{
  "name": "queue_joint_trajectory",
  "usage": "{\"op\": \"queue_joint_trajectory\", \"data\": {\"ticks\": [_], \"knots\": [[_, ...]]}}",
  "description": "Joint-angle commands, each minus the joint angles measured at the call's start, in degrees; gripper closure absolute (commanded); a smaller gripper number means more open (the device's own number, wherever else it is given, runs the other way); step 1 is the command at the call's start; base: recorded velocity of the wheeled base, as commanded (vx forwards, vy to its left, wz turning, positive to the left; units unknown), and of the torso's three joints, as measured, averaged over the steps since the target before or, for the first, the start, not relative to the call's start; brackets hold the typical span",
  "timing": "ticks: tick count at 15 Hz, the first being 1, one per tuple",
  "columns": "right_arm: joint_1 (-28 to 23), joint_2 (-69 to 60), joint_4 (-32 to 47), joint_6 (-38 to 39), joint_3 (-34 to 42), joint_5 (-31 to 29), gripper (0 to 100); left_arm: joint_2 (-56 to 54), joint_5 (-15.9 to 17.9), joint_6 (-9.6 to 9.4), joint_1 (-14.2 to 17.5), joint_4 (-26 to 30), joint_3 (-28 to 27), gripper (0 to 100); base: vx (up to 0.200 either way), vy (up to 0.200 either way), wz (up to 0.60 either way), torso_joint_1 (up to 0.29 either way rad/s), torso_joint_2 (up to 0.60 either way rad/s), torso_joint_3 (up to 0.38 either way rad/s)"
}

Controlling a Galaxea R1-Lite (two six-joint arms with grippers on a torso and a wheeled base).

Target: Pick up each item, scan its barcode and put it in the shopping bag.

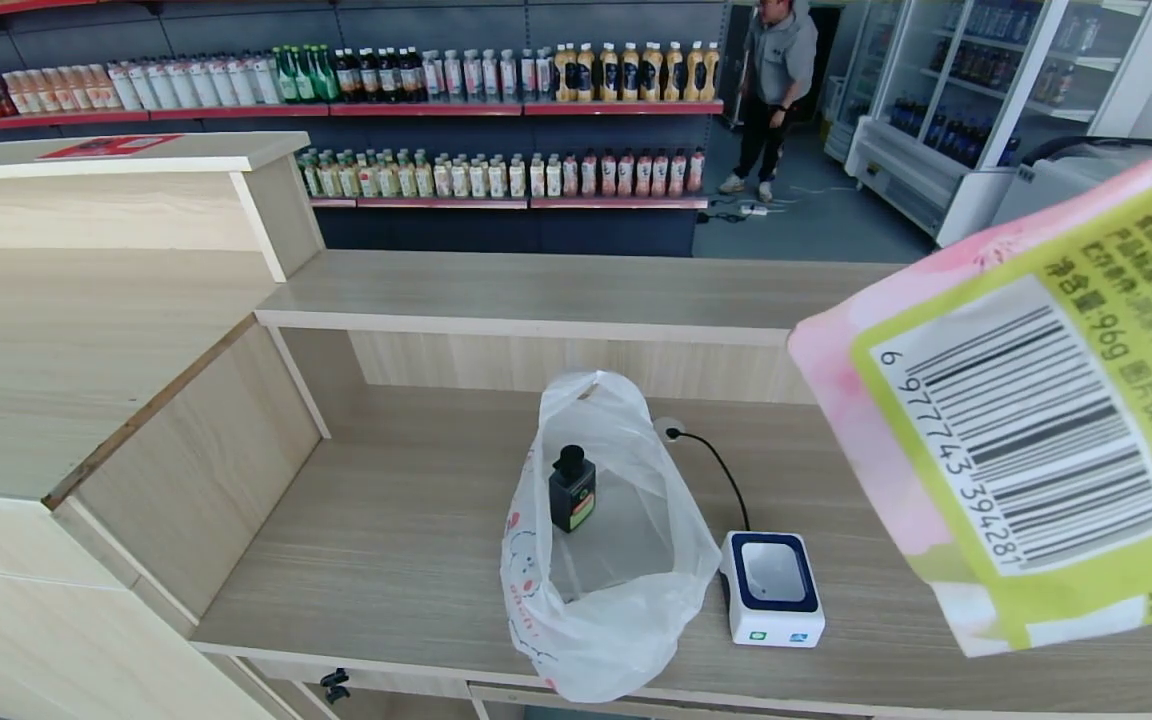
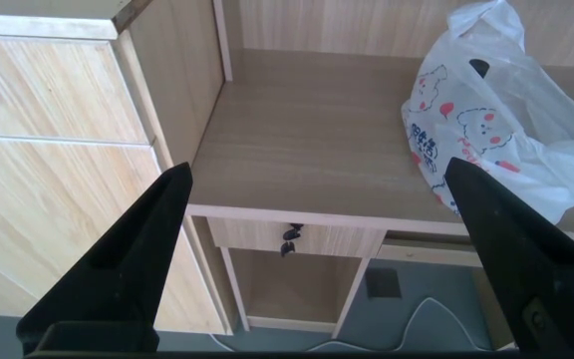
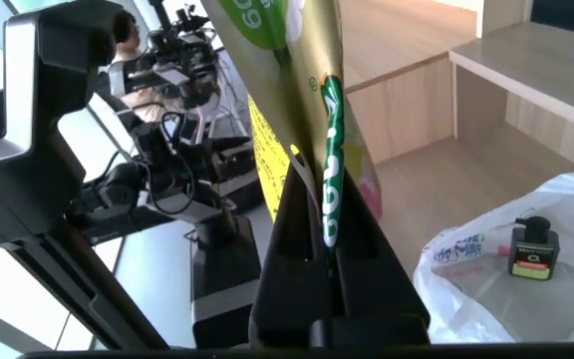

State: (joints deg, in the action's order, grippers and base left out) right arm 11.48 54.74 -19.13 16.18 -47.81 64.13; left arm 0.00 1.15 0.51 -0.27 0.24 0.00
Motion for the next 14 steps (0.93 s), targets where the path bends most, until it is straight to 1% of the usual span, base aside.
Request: {"op": "queue_joint_trajectory", "data": {"ticks": [1,8,14], "knots": [[0.5,-0.7,0.0,0.0,0.3,0.0,100,0.0,0.0,0.02,0.0,0.0,0.0,0,0.000,0.000,0.00,0.000,0.00,0.000],[0.4,-3.1,0.0,-0.1,3.3,-0.1,100,0.0,0.0,0.02,0.0,0.0,0.0,0,0.000,0.000,0.00,0.000,0.00,0.000],[0.1,-3.1,-0.1,-0.1,3.3,-0.3,100,0.1,0.0,0.02,0.0,0.0,0.0,0,0.000,0.000,0.00,0.000,0.00,0.000]]}}
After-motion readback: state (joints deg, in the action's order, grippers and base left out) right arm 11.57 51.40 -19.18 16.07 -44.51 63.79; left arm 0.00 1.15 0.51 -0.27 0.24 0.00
